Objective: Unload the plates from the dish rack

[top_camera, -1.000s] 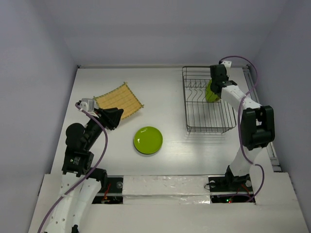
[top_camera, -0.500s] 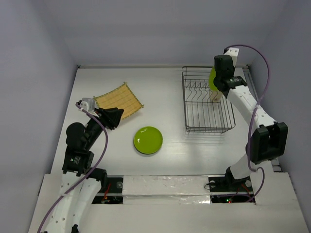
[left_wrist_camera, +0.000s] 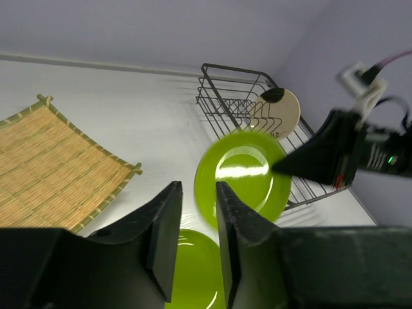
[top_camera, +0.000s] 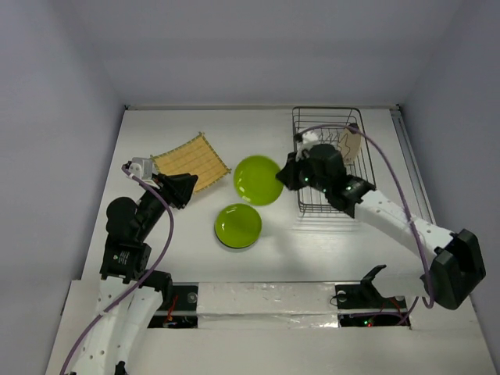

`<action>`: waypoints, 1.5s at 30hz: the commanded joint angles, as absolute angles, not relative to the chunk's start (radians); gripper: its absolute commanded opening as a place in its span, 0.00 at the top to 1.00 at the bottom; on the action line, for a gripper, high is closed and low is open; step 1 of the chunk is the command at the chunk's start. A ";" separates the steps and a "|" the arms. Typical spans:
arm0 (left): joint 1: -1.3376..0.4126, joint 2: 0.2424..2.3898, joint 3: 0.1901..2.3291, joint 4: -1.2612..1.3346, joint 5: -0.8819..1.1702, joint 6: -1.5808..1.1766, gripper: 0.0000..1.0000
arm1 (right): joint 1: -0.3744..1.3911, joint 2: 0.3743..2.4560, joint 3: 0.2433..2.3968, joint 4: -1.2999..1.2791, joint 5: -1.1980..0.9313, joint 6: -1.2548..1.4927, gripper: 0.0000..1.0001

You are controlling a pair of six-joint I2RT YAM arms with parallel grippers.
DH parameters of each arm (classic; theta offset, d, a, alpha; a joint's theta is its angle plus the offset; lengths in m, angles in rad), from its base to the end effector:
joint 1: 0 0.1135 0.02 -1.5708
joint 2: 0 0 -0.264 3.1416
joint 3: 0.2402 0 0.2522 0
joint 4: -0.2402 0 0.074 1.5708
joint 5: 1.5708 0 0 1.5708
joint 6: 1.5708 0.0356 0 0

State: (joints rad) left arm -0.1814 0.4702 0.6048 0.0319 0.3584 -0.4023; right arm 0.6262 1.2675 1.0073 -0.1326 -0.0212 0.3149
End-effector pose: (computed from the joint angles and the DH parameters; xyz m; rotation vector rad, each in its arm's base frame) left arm 0.1209 -0.0349 0.3432 0.1460 1.4481 -0.7309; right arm 0.2382 0.1732 0.3185 -0.3270 1.9920 0.6305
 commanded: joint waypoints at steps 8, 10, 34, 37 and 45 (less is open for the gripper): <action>-0.175 0.482 0.650 0.071 0.362 -0.394 0.82 | 0.793 1.416 0.853 0.187 -0.269 0.494 1.00; -0.175 0.486 0.652 0.071 0.365 -0.394 0.80 | 0.793 1.434 0.839 0.198 -0.256 0.500 1.00; -0.166 0.479 0.649 0.069 0.367 -0.397 0.69 | 0.802 1.321 0.969 -0.113 0.279 0.410 0.61; -0.166 0.476 0.650 0.071 0.368 -0.397 0.69 | 0.790 1.281 1.037 -0.233 0.579 0.362 0.97; -0.166 0.462 0.647 0.069 0.370 -0.402 0.69 | 0.369 1.322 1.160 -0.276 0.611 0.345 0.90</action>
State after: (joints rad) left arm -0.1680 0.4736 0.6048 0.0319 0.3595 -0.4019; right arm 0.4969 1.3025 1.1225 -0.2405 0.5640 0.3553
